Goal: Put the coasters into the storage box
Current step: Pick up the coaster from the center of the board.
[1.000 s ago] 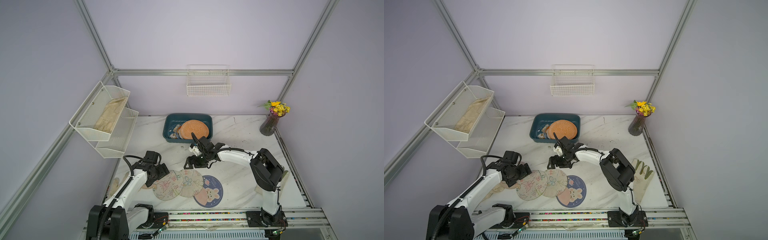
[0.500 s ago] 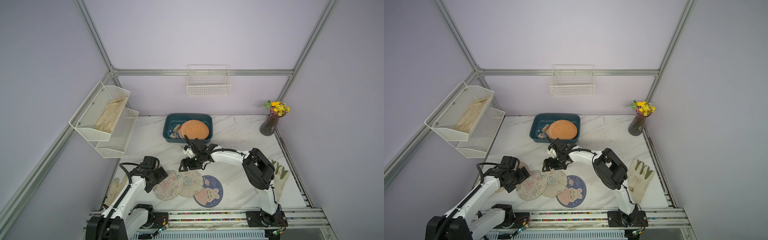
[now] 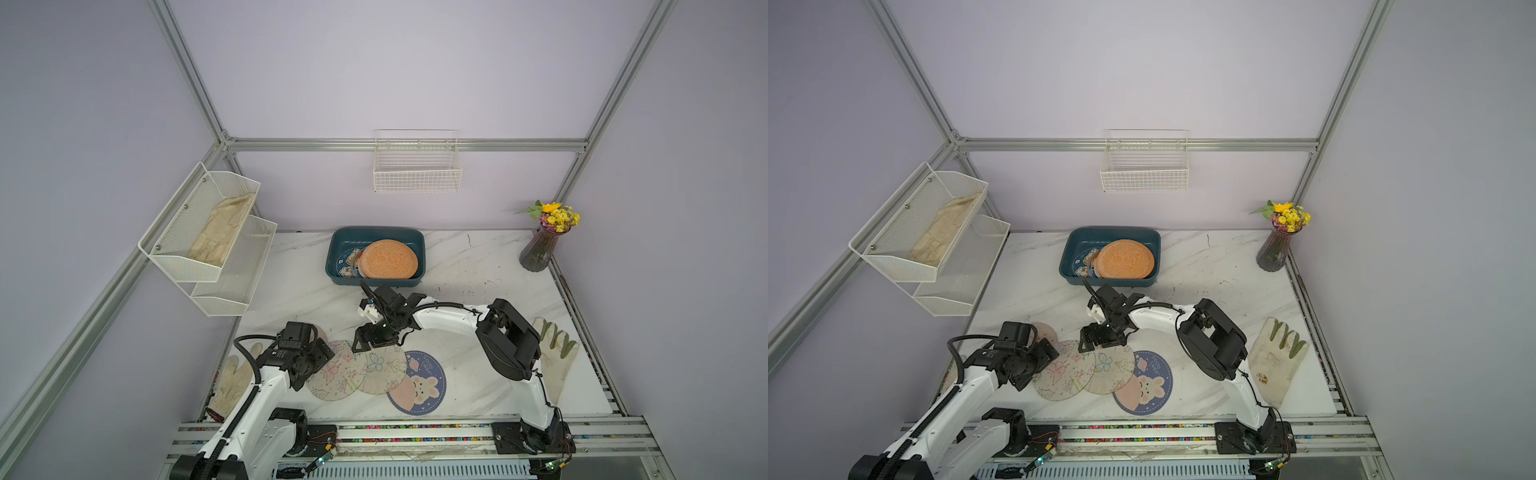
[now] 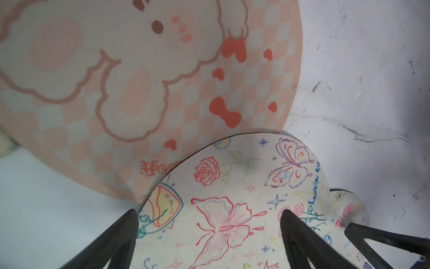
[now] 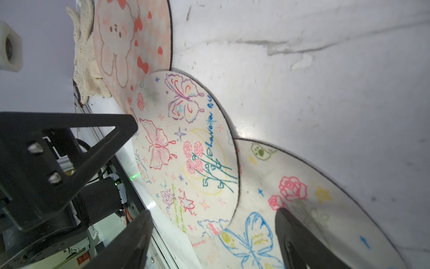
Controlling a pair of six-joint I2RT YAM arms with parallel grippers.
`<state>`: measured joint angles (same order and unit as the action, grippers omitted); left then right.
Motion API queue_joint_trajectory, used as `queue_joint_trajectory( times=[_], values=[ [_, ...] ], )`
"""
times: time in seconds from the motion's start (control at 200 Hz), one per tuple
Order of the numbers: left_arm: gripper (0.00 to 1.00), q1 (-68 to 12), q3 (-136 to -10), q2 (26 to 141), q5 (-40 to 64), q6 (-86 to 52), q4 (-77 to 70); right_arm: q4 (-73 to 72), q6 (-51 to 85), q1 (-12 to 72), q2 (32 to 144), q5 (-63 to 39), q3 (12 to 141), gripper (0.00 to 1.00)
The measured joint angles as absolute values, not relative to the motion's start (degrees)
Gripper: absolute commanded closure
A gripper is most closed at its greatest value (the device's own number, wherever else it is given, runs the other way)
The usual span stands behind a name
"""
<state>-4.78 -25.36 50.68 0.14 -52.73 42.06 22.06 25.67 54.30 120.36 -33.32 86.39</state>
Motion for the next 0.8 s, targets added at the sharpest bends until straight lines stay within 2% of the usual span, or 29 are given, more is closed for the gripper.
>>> queue_joint_trajectory(
  times=[0.365,0.795],
  values=[
    [0.09,-4.14,-23.62,52.1,-0.67,-52.75,34.39,22.06,25.74,55.05,120.66,-33.19,86.39,0.18],
    [0.1,-4.12,-23.64,51.66,-0.84,-49.19,34.81,21.93,26.57,55.35,121.45,-32.69,86.52,0.2]
  ],
)
